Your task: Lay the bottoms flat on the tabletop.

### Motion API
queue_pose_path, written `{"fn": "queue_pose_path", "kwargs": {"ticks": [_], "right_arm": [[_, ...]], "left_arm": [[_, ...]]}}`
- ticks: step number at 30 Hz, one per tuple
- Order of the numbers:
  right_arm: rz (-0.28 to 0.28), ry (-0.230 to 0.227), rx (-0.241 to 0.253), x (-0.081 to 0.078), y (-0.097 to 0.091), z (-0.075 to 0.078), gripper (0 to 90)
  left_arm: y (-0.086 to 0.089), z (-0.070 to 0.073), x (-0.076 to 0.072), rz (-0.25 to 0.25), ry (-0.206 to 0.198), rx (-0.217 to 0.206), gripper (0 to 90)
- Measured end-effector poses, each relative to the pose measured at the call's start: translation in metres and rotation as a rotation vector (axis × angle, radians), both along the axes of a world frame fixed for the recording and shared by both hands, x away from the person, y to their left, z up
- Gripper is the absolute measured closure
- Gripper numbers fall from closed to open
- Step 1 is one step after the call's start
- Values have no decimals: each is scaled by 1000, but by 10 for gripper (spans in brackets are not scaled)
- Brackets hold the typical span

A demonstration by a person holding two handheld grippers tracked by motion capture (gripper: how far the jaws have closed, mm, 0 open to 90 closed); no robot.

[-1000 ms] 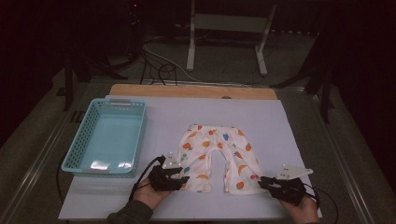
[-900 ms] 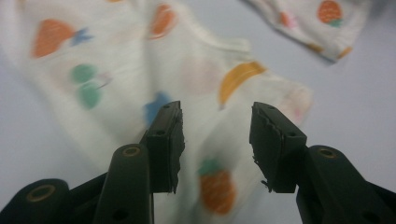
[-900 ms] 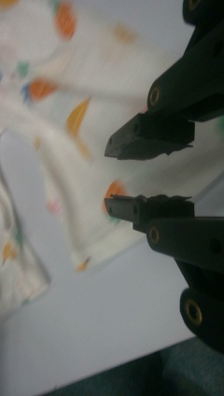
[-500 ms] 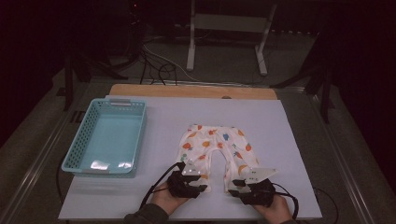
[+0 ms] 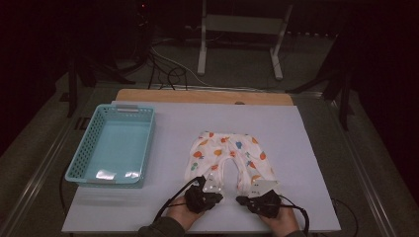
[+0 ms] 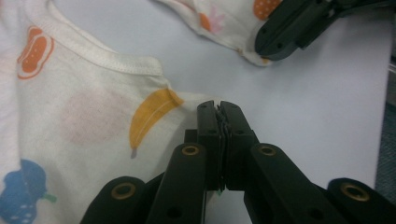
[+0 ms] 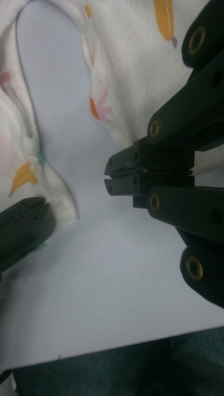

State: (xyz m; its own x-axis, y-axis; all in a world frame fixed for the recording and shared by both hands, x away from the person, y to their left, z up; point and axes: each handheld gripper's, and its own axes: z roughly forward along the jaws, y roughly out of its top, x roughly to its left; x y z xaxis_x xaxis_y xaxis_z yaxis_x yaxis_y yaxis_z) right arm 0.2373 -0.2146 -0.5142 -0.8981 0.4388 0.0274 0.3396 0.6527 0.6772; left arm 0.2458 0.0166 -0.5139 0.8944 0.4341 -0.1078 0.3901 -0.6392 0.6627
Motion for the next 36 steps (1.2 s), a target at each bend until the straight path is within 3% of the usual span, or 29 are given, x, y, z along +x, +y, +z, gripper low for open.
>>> {"fn": "queue_pose_path", "kwargs": {"ticks": [1, 4, 6, 10, 17, 26, 36], "right_arm": [[6, 20, 17, -1, 1, 0, 890], [18, 25, 36, -2, 3, -1, 876], [1, 33, 42, -2, 2, 0, 807], [-24, 15, 77, 1, -4, 5, 709], [-79, -6, 98, 8, -15, 8, 620], [-142, 3, 127, 20, -28, 10, 488], [-170, 3, 130, 37, -34, 12, 418]], "left_arm": [[0, 0, 0, -3, 6, -5, 889], [1, 1, 0, -9, 12, -12, 874], [3, 2, 1, 4, 21, -35, 793], [11, 6, 1, 19, 8, -48, 718], [26, 10, 4, 68, 3, -83, 630], [44, 13, 11, 123, 2, -108, 564], [59, 17, 13, 159, -5, -133, 503]]}}
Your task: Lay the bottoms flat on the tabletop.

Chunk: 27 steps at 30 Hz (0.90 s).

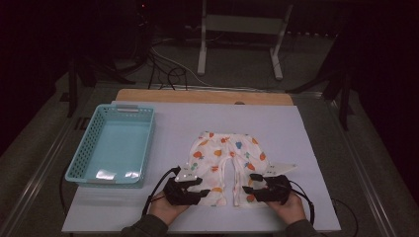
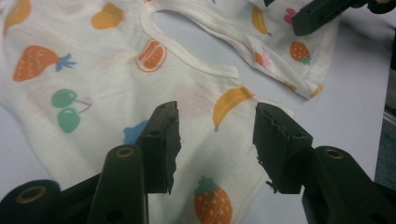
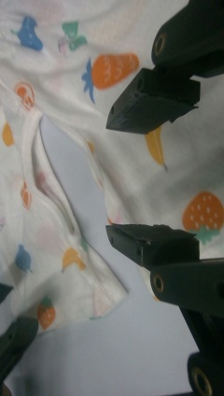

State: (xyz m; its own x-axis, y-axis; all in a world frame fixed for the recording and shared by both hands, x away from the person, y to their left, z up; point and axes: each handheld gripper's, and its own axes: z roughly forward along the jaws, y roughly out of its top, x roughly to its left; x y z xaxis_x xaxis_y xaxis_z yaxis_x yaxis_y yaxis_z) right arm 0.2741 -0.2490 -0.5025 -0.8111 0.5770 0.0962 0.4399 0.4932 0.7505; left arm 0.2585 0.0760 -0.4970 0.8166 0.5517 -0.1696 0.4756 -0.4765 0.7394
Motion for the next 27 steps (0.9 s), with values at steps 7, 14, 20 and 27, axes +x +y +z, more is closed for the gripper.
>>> {"fn": "queue_pose_path", "kwargs": {"ticks": [7, 14, 20, 27], "right_arm": [[-26, 13, -4, 20, -8, 3, 332], [-4, 20, 8, 39, -8, 13, 320], [3, 22, 6, 58, -4, 20, 289], [23, 34, 7, 73, 6, 24, 278]], "left_arm": [[4, 0, -2, 23, 1, -14, 442], [6, -1, -5, 62, 7, -21, 379], [7, 1, -7, 94, 8, -35, 337], [10, 4, -9, 114, -5, -35, 328]]}}
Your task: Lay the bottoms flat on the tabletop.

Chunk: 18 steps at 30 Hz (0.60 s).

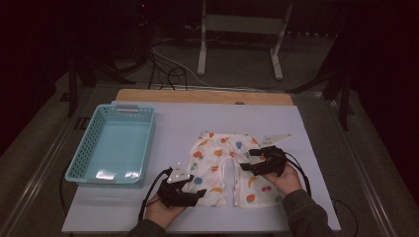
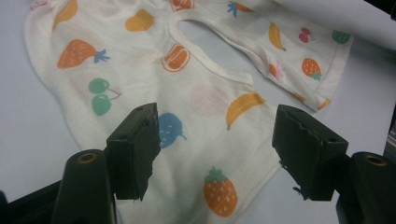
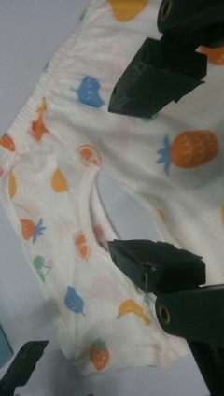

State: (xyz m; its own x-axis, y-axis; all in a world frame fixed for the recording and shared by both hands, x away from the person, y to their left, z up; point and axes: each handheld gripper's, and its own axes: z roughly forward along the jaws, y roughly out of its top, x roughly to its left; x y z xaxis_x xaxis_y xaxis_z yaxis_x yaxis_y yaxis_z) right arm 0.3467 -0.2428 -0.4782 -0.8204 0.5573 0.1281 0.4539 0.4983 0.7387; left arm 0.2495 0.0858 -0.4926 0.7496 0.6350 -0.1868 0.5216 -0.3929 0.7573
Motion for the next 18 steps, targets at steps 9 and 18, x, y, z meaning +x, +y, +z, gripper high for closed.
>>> {"fn": "queue_pose_path", "kwargs": {"ticks": [9, 18], "right_arm": [[20, 0, -1, 7, 12, -1, 268], [27, 16, -7, 13, 20, -6, 262]], "left_arm": [[4, 2, -3, 3, -4, 15, 328], [6, 0, -5, -1, -5, 28, 329]]}}
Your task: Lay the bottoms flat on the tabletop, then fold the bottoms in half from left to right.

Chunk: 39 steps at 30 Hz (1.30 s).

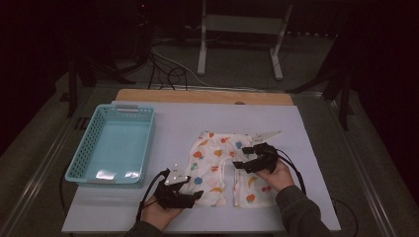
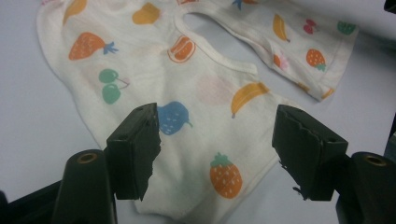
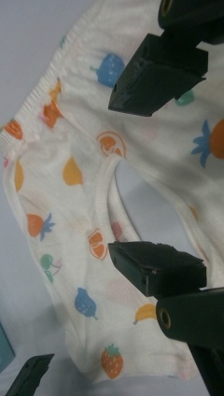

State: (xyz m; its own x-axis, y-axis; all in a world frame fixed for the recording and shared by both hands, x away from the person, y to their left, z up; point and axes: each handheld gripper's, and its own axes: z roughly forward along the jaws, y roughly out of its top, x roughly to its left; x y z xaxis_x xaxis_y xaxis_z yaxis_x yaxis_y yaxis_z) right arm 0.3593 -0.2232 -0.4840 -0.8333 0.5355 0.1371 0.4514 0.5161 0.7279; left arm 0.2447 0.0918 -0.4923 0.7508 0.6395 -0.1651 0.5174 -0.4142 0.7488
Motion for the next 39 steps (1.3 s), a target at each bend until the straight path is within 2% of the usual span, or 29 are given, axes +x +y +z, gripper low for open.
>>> {"fn": "queue_pose_path", "kwargs": {"ticks": [3, 8, 12, 15, 23, 24, 27, 31, 34, 39], "right_arm": [[6, 0, -15, 3, 4, -4, 261], [16, 10, -7, 10, 12, -2, 274], [11, -19, -21, 16, 18, 3, 288], [-3, 2, 12, 22, 20, 5, 289], [-13, -7, -15, 26, 21, 12, 310], [-20, 6, -20, 26, 20, 12, 309], [-25, 4, -39, 22, 17, 13, 308], [-32, -23, -54, 14, 14, 20, 309], [-36, -24, -57, 8, 12, 24, 306], [-26, -30, -59, -11, 3, 40, 306]], "left_arm": [[0, -1, -1, -3, -1, 7, 329], [2, -2, -3, -4, -1, 17, 337], [6, -7, -5, 0, 12, 25, 358], [8, -9, -6, 0, 19, 30, 368], [11, -10, -4, -3, 19, 36, 378], [11, -10, -5, -4, 16, 36, 379], [11, -10, -5, -8, 16, 37, 380], [11, -9, -6, -7, 10, 34, 380], [11, -9, -7, -10, 10, 33, 380], [8, -9, -11, -15, 4, 32, 380]]}}
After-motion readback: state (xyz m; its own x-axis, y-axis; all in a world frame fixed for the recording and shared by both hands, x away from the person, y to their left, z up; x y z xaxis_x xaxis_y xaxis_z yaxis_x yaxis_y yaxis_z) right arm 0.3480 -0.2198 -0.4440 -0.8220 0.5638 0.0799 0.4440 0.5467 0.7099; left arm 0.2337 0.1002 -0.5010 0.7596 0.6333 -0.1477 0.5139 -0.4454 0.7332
